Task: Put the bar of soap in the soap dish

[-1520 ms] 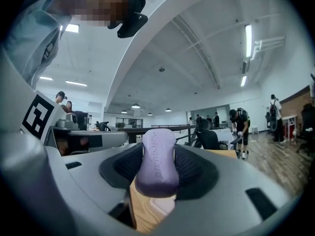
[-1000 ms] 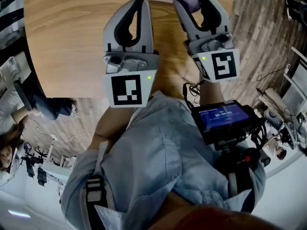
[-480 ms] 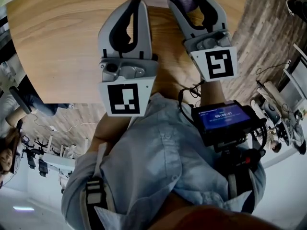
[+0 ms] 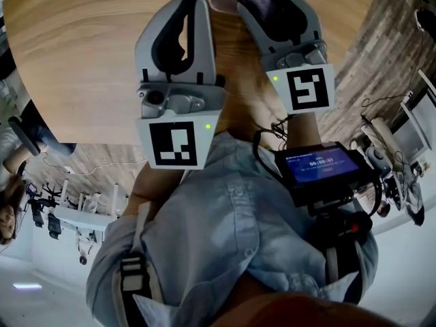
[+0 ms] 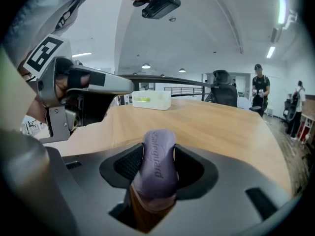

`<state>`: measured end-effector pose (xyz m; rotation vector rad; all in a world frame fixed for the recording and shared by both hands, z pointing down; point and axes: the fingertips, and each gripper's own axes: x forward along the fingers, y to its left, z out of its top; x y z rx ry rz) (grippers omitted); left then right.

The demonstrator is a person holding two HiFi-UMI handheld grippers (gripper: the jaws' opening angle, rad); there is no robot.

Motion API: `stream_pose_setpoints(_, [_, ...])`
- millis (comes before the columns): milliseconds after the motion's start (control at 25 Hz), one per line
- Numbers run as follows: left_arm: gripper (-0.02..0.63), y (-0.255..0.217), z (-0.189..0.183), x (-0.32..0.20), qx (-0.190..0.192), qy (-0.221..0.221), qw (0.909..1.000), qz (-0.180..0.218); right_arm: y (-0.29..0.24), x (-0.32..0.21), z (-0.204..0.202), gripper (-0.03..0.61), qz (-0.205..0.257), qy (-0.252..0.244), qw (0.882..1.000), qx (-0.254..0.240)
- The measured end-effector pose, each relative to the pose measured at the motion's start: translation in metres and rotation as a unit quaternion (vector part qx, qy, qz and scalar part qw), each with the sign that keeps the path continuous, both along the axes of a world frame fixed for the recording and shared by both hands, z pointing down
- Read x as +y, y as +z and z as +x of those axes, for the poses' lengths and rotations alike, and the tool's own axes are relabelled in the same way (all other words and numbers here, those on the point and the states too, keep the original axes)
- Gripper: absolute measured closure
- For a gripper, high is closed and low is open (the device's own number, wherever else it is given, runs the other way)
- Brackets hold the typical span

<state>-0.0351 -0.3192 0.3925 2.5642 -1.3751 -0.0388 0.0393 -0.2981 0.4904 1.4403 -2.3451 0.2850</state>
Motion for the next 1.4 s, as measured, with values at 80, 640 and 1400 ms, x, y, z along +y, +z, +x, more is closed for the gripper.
stream_pose_setpoints(80, [0.607,0.001,-0.002,0.0,0.001,-0.003,1.0,-0.002,0.003,0.003,-0.004,0.368,-0.009,-0.017,1.0,0.024])
stream_pose_setpoints(640, [0.607,0.009,0.001,0.005,0.003,0.001,1.0,0.002,0.013,0.001,-0.003,0.364,-0.015,-0.021,0.999,0.022])
stream_pose_setpoints(1400, [0.607,-0.125,0.039,0.134,0.024,0.032,0.9918,0.121,-0.153,0.146,0.034,0.473,0.099,0.052,0.985,-0.133])
